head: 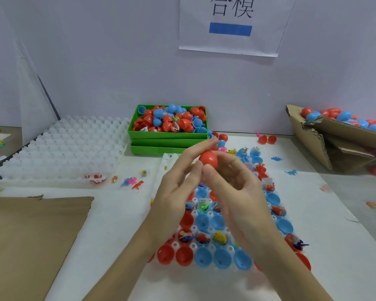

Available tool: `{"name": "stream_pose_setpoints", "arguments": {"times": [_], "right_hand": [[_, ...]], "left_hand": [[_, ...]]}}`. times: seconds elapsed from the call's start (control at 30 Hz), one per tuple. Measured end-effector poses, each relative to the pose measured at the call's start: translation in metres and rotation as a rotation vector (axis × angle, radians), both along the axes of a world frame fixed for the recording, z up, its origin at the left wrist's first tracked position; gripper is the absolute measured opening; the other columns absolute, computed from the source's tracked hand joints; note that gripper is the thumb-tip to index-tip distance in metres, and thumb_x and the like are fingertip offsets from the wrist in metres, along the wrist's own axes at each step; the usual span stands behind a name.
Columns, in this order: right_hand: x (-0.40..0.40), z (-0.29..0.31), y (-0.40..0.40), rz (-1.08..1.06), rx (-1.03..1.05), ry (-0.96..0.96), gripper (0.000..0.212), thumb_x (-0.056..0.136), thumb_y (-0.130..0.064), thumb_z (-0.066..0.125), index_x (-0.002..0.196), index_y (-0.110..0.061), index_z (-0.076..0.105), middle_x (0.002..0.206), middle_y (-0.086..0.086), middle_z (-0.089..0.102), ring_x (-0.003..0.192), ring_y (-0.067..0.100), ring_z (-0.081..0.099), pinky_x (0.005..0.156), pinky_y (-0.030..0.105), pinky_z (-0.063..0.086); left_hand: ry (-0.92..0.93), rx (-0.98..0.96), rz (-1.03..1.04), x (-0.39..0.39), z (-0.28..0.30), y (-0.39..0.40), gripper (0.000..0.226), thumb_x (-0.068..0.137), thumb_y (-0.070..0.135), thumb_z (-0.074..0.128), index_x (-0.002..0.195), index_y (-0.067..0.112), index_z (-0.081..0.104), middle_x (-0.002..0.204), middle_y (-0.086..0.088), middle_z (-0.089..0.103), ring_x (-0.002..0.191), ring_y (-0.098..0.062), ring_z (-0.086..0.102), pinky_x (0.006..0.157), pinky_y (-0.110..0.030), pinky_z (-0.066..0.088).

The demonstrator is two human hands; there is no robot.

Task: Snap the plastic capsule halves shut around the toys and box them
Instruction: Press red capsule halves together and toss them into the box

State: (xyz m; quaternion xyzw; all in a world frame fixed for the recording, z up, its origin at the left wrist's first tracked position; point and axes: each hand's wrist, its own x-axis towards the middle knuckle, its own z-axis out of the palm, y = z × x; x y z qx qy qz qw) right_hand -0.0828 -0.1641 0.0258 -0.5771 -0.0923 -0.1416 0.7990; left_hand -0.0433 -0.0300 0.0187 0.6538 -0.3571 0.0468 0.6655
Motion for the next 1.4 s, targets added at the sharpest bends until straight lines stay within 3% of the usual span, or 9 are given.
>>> {"name": "stream_pose_setpoints", "arguments": {"times": [0.13,0.27,0.5,0.67,0.87,1.03,1.13,1.2,1.4], "right_hand": [[0.004,-0.004,-0.007,-0.398,-0.622,-0.237,0.045,0.087,-0.029,0.078,0.129,-0.018,0.066,0.114,-0.003,0.07,0.105,0.016,0.07,0.094,0.025,0.055],[0.005,-0.012,-0.01,-0.591,-1.003,-0.358,0.052,0.095,-0.023,0.066,0.143,-0.004,0.058,0.129,0.008,0.067,0.118,0.016,0.063,0.107,0.017,0.044],[0.005,-0.014,-0.008,-0.567,-0.974,-0.362,0.048,0.097,-0.011,0.065,0.144,-0.003,0.056,0.105,0.004,0.075,0.081,0.0,0.058,0.084,0.002,0.046],[0.007,-0.015,-0.011,-0.546,-0.99,-0.367,0.053,0.093,-0.006,0.072,0.144,-0.003,0.056,0.111,0.004,0.075,0.096,-0.001,0.061,0.093,-0.001,0.042],[0.008,-0.016,-0.01,-0.538,-1.041,-0.355,0.055,0.092,-0.015,0.077,0.144,-0.009,0.059,0.125,0.001,0.064,0.109,0.008,0.062,0.1,0.012,0.047],[0.014,-0.015,-0.012,-0.416,-0.698,0.006,0.051,0.098,-0.017,0.07,0.146,-0.025,0.056,0.125,-0.011,0.063,0.111,0.002,0.064,0.098,0.017,0.052],[0.03,-0.001,-0.04,-0.211,-0.067,0.381,0.037,0.097,-0.015,0.071,0.134,-0.016,0.066,0.116,-0.004,0.077,0.107,0.005,0.072,0.099,0.026,0.057],[0.045,0.019,-0.07,-0.057,0.285,0.409,0.03,0.096,-0.012,0.071,0.123,0.001,0.069,0.117,0.011,0.076,0.108,0.017,0.074,0.096,0.026,0.058],[0.061,0.063,-0.119,-0.039,0.238,0.252,0.047,0.091,-0.019,0.069,0.133,0.0,0.061,0.124,0.014,0.074,0.115,0.023,0.072,0.086,0.026,0.061]], "left_hand": [[0.305,-0.143,0.049,0.005,0.0,-0.003,0.035,0.112,0.029,0.041,0.138,0.02,0.064,0.131,-0.003,0.071,0.125,-0.023,0.066,0.109,-0.046,0.05],[0.44,-0.194,-0.027,0.011,0.001,0.004,0.034,0.099,0.033,0.065,0.12,0.007,0.072,0.113,-0.019,0.074,0.1,-0.027,0.075,0.089,-0.031,0.059],[0.54,-0.293,-0.038,0.013,-0.005,0.0,0.032,0.088,0.025,0.072,0.105,-0.002,0.072,0.097,-0.015,0.075,0.087,-0.025,0.074,0.088,-0.028,0.059],[0.571,-0.322,-0.022,0.011,-0.006,-0.002,0.03,0.09,0.023,0.071,0.106,-0.003,0.073,0.099,-0.018,0.075,0.088,-0.024,0.075,0.086,-0.026,0.06],[0.392,-0.098,0.12,0.012,-0.004,0.002,0.025,0.095,0.028,0.069,0.113,0.01,0.076,0.106,-0.005,0.079,0.102,-0.02,0.075,0.09,-0.028,0.06],[0.187,0.064,0.284,0.017,-0.01,0.003,0.027,0.096,0.041,0.059,0.116,0.027,0.071,0.103,0.01,0.078,0.101,-0.006,0.073,0.085,-0.023,0.06],[0.2,0.022,0.364,0.022,-0.01,0.007,0.03,0.096,0.045,0.053,0.113,0.027,0.07,0.1,0.012,0.076,0.096,-0.007,0.073,0.079,-0.029,0.063],[0.221,-0.004,0.398,0.024,-0.009,0.011,0.033,0.094,0.048,0.051,0.107,0.026,0.071,0.097,0.009,0.076,0.089,-0.01,0.074,0.073,-0.031,0.063],[0.154,0.029,0.358,0.02,-0.003,0.013,0.023,0.09,0.038,0.063,0.1,0.021,0.074,0.091,0.005,0.078,0.085,-0.012,0.074,0.073,-0.024,0.061]]}}
